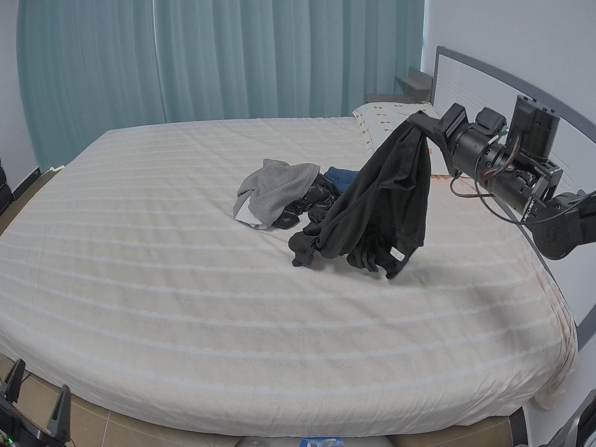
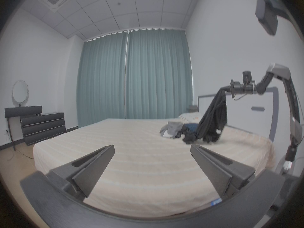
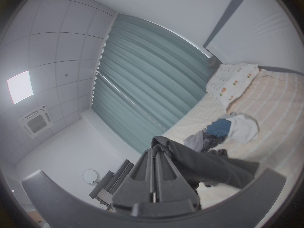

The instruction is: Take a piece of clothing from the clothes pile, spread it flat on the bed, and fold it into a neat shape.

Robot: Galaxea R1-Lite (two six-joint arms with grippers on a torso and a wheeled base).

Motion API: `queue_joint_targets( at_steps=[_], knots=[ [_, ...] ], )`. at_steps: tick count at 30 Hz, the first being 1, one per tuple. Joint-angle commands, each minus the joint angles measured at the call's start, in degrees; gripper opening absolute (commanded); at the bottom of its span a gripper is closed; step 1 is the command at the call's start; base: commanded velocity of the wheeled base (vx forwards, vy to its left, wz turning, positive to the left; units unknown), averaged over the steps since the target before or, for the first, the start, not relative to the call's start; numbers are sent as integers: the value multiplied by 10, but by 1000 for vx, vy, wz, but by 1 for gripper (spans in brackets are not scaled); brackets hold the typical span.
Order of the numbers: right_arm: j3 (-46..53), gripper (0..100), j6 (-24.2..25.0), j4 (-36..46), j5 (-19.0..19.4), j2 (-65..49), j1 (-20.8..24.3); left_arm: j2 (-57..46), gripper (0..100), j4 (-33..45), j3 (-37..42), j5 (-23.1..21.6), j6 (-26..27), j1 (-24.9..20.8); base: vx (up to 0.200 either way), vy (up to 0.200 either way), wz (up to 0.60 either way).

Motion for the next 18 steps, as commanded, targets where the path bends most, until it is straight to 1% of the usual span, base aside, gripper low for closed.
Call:
queue_joint_targets(
  at_steps=[1, 3, 4, 7, 8, 9, 12, 14, 16, 17, 18],
  knots=[
    [-38, 0, -22, 3, 17, -53, 13, 142, 100, -25, -198, -7, -120, -2, 0, 0, 0],
    [-44, 0, -27, 4, 19, -57, 28, 187, 100, -25, -216, -20, -103, -2, 0, 0, 0],
    [-47, 0, -31, 4, 19, -61, 38, 204, 100, -23, -213, -39, -84, -8, 0, 0, 0],
    [-51, 0, -49, 4, 19, -61, 54, 241, 100, -19, -194, -73, -48, -15, 0, 0, 0],
    [-52, 0, -52, 3, 19, -61, 55, 251, 100, -20, -190, -75, -43, -15, 0, 0, 0],
    [-65, 0, -70, 4, 18, -63, 56, 290, 100, -26, -180, -78, -26, -15, 0, 0, 0],
    [-93, 0, -74, 11, 16, -73, 56, 363, 100, -36, -186, -80, -14, -18, 0, 0, 0],
    [-95, 0, -79, 46, 14, -79, 67, 424, 100, -77, -185, -80, -14, -28, 0, 0, 0],
    [-95, 0, -79, 46, 14, -79, 67, 424, 100, -77, -185, -80, -14, -28, 0, 0, 0],
    [-89, 0, -97, 74, 3, -85, 89, 515, 100, -158, -183, -75, -21, -71, 0, 0, 0],
    [-88, 0, -100, 73, 0, -87, 91, 530, 100, -171, -183, -73, -21, -77, 0, 0, 0]
  ],
)
